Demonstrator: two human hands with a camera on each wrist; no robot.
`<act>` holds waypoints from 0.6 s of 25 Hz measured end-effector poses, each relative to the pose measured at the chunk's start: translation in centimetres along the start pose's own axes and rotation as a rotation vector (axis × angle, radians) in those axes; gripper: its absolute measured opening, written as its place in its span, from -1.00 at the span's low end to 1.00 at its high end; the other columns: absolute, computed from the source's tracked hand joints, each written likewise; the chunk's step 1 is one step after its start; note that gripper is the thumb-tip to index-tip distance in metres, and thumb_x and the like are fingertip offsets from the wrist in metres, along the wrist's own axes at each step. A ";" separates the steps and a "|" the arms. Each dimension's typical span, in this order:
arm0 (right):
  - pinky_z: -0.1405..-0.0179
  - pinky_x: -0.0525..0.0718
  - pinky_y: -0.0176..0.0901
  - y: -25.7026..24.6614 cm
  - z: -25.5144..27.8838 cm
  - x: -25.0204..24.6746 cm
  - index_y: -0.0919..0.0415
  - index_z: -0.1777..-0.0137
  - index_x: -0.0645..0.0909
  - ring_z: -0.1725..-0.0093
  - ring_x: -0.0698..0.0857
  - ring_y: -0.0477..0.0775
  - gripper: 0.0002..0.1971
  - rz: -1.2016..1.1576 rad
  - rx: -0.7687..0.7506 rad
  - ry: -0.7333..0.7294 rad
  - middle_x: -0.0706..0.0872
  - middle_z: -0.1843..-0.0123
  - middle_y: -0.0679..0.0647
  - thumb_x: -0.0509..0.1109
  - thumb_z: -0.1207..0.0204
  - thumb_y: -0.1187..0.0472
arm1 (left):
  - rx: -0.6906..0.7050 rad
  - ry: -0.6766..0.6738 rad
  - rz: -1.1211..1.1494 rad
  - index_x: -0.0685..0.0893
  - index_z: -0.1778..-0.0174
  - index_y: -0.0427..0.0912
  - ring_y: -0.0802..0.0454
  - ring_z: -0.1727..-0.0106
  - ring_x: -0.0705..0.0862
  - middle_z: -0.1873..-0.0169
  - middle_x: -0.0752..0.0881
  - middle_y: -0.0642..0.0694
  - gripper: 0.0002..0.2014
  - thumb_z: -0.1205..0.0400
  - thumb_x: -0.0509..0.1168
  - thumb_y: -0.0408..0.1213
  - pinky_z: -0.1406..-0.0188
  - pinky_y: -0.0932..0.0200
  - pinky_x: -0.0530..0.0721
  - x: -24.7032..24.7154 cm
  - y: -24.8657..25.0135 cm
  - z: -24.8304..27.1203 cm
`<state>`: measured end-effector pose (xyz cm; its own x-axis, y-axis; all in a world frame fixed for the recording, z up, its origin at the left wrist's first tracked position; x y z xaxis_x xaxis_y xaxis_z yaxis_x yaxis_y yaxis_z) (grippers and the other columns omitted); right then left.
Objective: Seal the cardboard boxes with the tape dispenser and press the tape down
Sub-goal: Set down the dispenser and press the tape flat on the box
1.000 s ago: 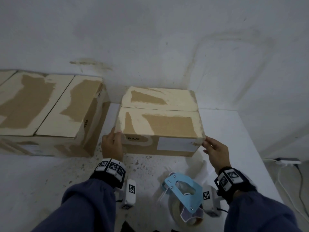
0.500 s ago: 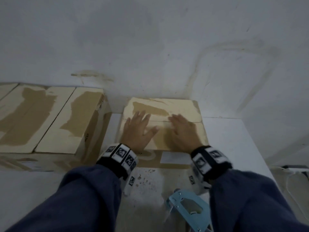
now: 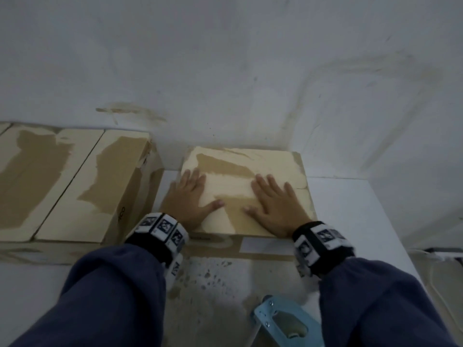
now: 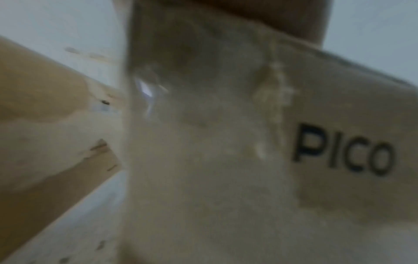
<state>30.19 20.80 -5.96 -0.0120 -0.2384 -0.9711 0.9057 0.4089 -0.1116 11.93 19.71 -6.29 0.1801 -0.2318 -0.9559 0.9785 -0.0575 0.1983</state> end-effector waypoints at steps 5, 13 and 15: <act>-0.62 -0.22 0.15 7.3 2.9 -0.7 0.05 -0.68 -0.16 -0.68 -0.27 0.09 -0.15 -0.085 0.218 0.032 -0.23 -0.72 -0.03 -0.18 -0.51 -0.44 | -0.050 0.033 0.313 -0.08 -0.67 -0.13 -0.03 -0.68 -0.20 -0.67 -0.24 -0.03 -0.18 -0.61 0.01 0.27 -0.63 0.00 -0.14 -0.6 -2.0 0.7; -0.50 0.05 -0.25 8.7 3.7 -1.2 0.11 -0.67 -0.10 -0.66 0.02 -0.04 -0.35 -0.873 0.286 0.286 -0.07 -0.72 0.01 0.13 -0.69 0.05 | -0.138 0.163 1.307 0.11 -0.63 -0.19 -0.02 -0.51 0.35 -0.52 0.35 -0.09 -0.48 -0.73 0.04 -0.36 -0.41 0.11 0.34 0.2 -4.4 0.2; -0.45 0.16 -0.26 9.6 3.8 -0.7 0.10 -0.68 -0.01 -0.62 0.21 0.00 -0.40 -1.068 0.353 0.316 0.16 -0.68 0.02 0.14 -0.70 0.14 | -0.156 0.153 1.379 0.10 -0.64 -0.20 0.01 -0.53 0.31 -0.51 0.33 -0.05 -0.51 -0.75 -0.02 -0.31 -0.52 0.07 0.26 0.2 -4.3 -0.1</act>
<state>40.48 21.57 -5.51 -0.8987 -0.0626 -0.4341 0.4385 -0.1463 -0.8867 7.80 19.99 -7.34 0.9951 0.0949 -0.0283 0.0050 0.2371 0.9715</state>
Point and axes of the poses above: each hand's wrist, its own z-axis away from the middle knuckle, its own x-axis out of the palm, y = z × x, the point moved 10 cm from there along -z, towards the middle knuckle
